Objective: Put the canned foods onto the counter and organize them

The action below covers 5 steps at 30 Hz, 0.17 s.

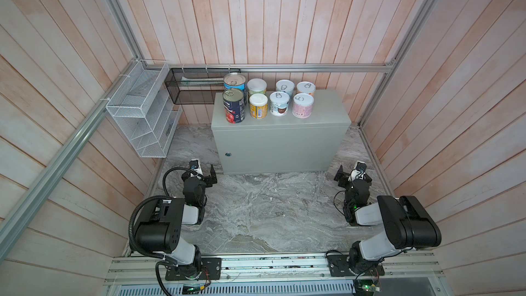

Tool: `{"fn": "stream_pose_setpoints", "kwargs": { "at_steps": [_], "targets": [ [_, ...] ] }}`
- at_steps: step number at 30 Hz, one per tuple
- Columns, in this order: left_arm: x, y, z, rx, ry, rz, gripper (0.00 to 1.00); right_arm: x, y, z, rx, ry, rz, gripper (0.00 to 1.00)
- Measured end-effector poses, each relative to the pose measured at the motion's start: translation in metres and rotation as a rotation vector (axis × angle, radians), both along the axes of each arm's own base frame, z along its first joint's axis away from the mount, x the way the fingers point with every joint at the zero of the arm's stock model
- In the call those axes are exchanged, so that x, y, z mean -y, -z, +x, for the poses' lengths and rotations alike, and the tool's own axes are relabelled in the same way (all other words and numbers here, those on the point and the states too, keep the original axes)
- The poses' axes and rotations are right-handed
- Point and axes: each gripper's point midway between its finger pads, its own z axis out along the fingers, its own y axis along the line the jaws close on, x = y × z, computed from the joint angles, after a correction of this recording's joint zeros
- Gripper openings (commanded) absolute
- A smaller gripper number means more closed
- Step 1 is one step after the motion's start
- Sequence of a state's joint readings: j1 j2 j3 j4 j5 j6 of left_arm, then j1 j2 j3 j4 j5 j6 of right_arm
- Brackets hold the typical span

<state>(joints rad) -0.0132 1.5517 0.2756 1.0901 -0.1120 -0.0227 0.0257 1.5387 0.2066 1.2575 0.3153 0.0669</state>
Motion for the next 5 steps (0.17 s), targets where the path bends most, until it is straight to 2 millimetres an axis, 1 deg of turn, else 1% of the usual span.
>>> {"fn": "stream_pose_setpoints", "kwargs": {
  "at_steps": [5],
  "targets": [
    [0.0000, 0.0000, 0.0000, 0.000, 0.000, 0.000, 1.00, 0.0000, 0.0000, 0.0000, 0.000, 0.000, 0.000, 0.98]
  ]
}}
